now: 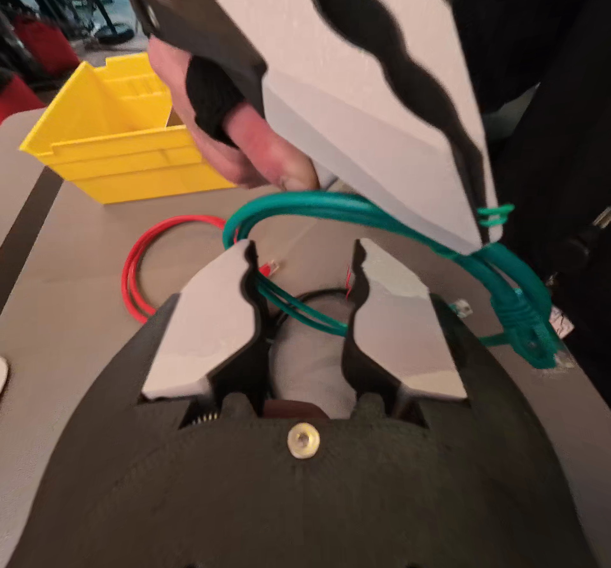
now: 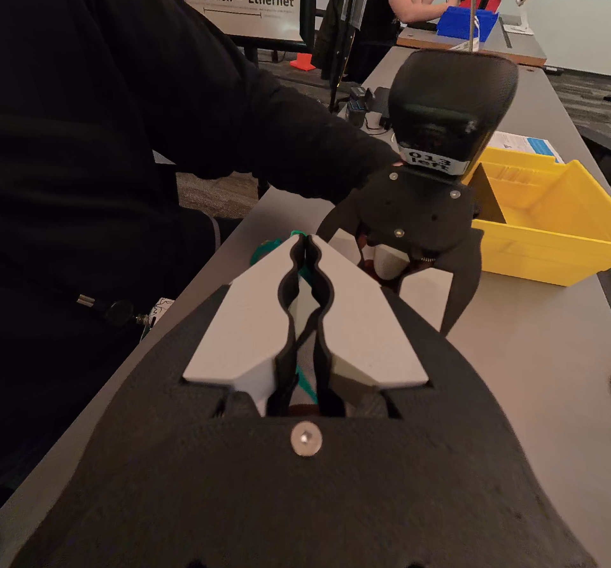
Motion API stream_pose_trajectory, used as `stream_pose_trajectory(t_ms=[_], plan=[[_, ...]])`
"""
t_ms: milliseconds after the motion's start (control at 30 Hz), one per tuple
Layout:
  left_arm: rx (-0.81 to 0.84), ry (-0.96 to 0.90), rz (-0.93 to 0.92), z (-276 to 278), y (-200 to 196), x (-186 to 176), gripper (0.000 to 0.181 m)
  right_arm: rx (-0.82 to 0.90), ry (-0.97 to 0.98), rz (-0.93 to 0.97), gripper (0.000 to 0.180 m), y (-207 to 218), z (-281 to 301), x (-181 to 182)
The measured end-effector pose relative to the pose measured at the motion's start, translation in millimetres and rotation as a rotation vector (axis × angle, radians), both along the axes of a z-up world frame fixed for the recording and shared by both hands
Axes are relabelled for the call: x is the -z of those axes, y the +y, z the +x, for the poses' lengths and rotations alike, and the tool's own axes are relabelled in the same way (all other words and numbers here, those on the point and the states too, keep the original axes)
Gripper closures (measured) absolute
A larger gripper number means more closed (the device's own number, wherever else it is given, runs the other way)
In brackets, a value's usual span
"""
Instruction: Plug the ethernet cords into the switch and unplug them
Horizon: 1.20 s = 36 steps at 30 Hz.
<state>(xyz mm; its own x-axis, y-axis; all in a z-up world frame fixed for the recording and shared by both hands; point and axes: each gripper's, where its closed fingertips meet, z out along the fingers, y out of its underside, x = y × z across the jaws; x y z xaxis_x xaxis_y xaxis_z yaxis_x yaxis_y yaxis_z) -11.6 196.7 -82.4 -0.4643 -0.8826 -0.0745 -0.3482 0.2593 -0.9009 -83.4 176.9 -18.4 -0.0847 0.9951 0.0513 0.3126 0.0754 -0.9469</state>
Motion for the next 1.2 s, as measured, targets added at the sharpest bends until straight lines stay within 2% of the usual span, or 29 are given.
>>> stream_pose_trajectory(t_ms=[67, 100, 133, 167, 233, 300, 367, 467, 533, 633, 800, 1000, 1200], plan=[[-0.006, -0.049, -0.042, 5.2, -2.1, -5.8, 0.156, -0.012, -0.001, -0.007, 0.180, -2.0, 0.0, 2.7], [-0.019, -0.057, -0.048, 6.7, -0.9, -5.5, 0.162, -0.023, 0.003, -0.012, 0.180, -3.9, 0.0, 3.3], [-0.037, -0.068, -0.044, 8.1, 1.5, -4.6, 0.160, -0.033, 0.010, -0.018, 0.180, -5.8, 0.1, 3.3], [-0.063, -0.080, -0.038, 10.3, 4.6, -3.6, 0.146, -0.041, 0.018, -0.025, 0.180, -7.2, 0.2, 3.1], [-0.134, -0.066, -0.014, 16.0, 13.9, 2.6, 0.095, -0.051, 0.031, -0.030, 0.180, -8.9, -0.4, 1.6], [-0.192, -0.077, 0.018, 20.7, 24.2, 3.9, 0.079, -0.061, 0.037, -0.025, 0.180, -11.4, -1.7, 0.1], [-0.169, -0.106, 0.013, 22.5, 20.6, -1.1, 0.092, -0.065, 0.040, -0.021, 0.180, -12.4, -2.4, -0.5], [-0.093, -0.129, 0.018, 21.6, 7.8, -7.3, 0.148, -0.061, 0.045, -0.029, 0.180, -11.1, -1.9, 0.1], [-0.091, -0.080, 0.074, 20.0, 8.9, 2.4, 0.171, -0.055, 0.069, -0.041, 0.180, -9.8, 0.0, -3.9], [-0.231, -0.020, 0.119, 11.6, 32.9, 9.3, 0.175, 0.013, 0.026, -0.030, 0.180, 3.6, 11.0, -1.4], [-0.476, 0.043, 0.204, -26.9, 68.3, -0.6, 0.176, 0.182, -0.081, -0.042, 0.180, 38.3, 34.3, 7.5], [-0.633, 0.028, 0.179, -50.9, 54.8, -25.9, 0.175, 0.348, -0.217, -0.004, 0.180, 72.7, 47.3, 18.6], [-0.736, 0.095, 0.222, -47.1, 36.2, -15.8, 0.169, 0.443, -0.283, 0.032, 0.180, 84.9, 44.0, 27.8]])
